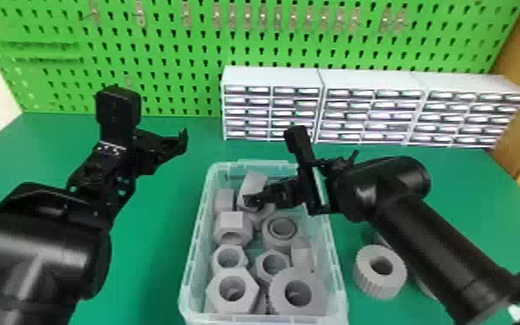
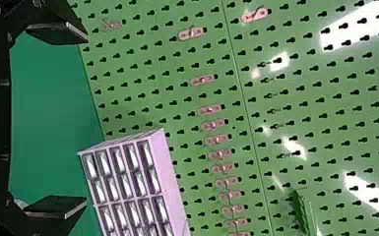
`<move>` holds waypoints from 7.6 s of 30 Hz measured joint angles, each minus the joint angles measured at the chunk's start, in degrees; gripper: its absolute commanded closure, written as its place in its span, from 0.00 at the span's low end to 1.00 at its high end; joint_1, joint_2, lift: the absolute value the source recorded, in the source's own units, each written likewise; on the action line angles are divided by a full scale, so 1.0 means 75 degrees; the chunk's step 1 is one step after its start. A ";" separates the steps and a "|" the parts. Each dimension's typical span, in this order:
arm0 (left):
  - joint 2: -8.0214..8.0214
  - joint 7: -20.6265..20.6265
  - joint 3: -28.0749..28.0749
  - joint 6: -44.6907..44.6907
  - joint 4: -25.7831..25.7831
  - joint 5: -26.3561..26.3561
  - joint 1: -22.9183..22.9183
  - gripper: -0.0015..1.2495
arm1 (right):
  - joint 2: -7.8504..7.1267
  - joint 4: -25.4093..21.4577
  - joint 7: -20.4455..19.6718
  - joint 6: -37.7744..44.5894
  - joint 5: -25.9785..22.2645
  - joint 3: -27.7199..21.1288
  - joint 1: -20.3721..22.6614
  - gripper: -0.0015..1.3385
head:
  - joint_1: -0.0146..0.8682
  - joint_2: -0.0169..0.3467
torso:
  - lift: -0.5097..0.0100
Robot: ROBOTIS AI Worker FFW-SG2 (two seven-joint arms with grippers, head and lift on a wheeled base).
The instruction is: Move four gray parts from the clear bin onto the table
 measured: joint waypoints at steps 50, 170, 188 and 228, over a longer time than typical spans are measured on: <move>-0.0010 -0.0035 -0.0120 0.0000 0.0070 0.0029 -0.0162 0.10 | -0.0038 0.0270 -0.0041 -0.0540 -0.0325 0.0292 0.0150 0.40 | 0.79 0.12 | 0.89; 0.0067 -0.0141 0.0115 0.0221 -0.0165 -0.0035 0.0124 0.10 | -0.1767 -0.4749 -0.1149 0.6740 0.2624 -0.7085 0.3238 0.92 | 0.79 0.12 | 0.89; 0.0082 -0.0141 0.0062 0.0234 -0.0164 -0.0035 0.0080 0.10 | -0.1982 -0.4303 -0.1148 0.6740 0.2990 -0.6371 0.2694 0.92 | 0.79 0.12 | 0.89; 0.0082 -0.0141 0.0073 0.0234 -0.0163 -0.0047 0.0091 0.10 | -0.1844 -0.3978 -0.1144 0.6740 0.2922 -0.5571 0.2516 0.39 | 0.79 0.12 | 0.89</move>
